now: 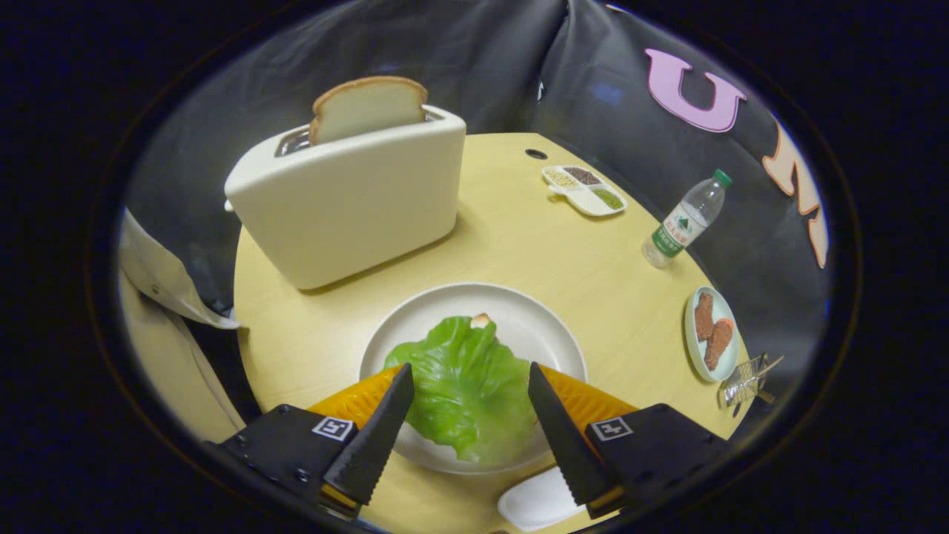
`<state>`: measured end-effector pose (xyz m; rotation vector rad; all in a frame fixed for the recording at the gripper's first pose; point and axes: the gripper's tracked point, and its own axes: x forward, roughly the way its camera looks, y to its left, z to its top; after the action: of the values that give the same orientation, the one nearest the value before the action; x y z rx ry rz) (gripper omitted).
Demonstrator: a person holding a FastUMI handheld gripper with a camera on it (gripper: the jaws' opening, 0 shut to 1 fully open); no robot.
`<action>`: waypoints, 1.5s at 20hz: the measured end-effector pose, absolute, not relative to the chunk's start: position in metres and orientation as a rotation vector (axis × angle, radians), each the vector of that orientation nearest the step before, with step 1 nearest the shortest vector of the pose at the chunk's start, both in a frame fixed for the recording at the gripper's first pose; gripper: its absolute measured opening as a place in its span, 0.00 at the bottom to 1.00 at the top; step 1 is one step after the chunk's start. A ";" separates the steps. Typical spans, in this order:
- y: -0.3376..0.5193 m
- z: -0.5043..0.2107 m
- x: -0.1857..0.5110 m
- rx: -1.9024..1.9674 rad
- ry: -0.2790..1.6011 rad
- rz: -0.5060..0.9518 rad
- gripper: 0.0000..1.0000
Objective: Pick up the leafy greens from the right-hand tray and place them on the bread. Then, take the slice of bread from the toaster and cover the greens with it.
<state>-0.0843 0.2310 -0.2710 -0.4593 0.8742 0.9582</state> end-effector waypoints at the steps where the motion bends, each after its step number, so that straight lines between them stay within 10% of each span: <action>1: 0.235 -0.263 -0.083 -0.452 0.864 0.954 1.00; 30: 0.405 -0.121 -0.067 0.042 0.903 1.010 0.96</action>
<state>-0.0667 0.4053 -0.1214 0.0425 0.9035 1.0098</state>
